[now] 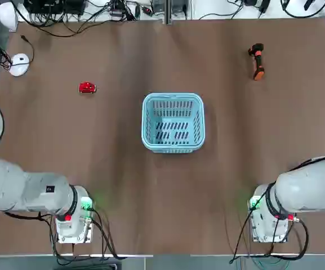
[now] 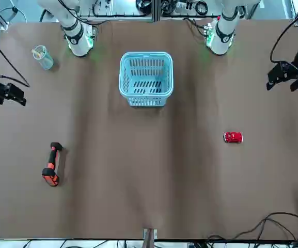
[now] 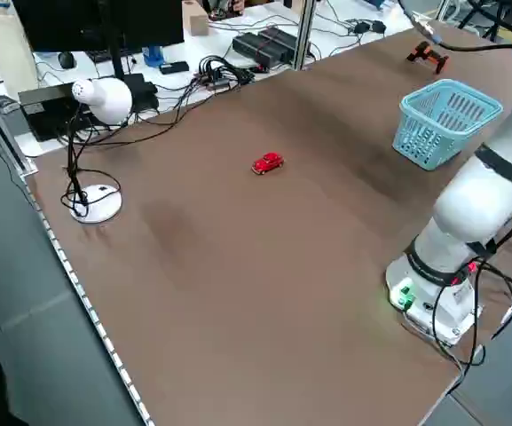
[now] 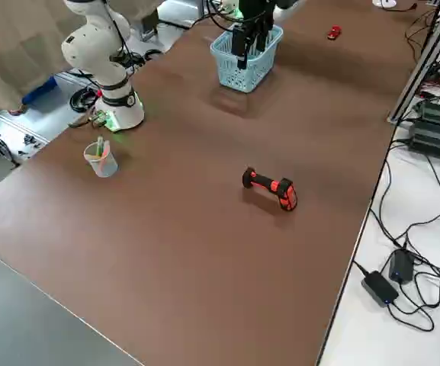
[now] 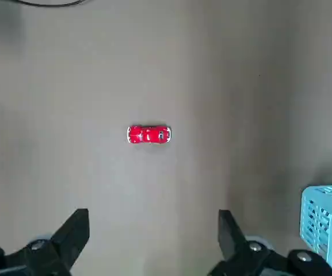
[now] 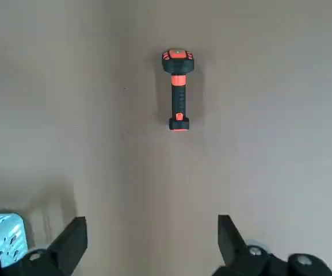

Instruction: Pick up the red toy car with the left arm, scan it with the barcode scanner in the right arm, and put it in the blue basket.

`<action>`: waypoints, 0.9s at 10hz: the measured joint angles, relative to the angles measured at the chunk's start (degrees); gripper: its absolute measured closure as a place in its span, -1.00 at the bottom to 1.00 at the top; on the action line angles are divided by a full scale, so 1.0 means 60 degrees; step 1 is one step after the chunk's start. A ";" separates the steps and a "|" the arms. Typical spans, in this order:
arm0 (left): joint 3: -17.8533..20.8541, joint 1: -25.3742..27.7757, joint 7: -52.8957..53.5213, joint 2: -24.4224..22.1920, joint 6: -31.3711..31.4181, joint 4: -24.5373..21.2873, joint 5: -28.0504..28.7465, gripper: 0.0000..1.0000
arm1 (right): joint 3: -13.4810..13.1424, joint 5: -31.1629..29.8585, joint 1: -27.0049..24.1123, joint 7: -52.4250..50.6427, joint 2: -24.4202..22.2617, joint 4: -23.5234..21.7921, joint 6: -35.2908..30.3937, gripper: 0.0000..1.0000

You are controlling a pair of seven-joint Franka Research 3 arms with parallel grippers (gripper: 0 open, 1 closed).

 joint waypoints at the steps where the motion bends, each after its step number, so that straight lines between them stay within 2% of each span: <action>1: 0.0001 0.0002 -0.0005 0.0000 0.0000 0.0000 0.0000 -0.97 | 0.0000 0.0000 0.0000 0.0000 0.0000 0.0000 0.0000 -1.00; 7: 0.0057 0.0035 -0.0130 0.0000 0.0000 0.0000 0.0000 -0.97 | 0.0000 0.0000 0.0000 0.0000 0.0001 -0.0004 -0.0002 -1.00; 9: 0.0095 0.0065 -0.0898 0.0000 0.0000 -0.0007 0.0000 -0.97 | 0.0002 0.0000 0.0002 0.0000 0.0007 -0.0014 -0.0003 -1.00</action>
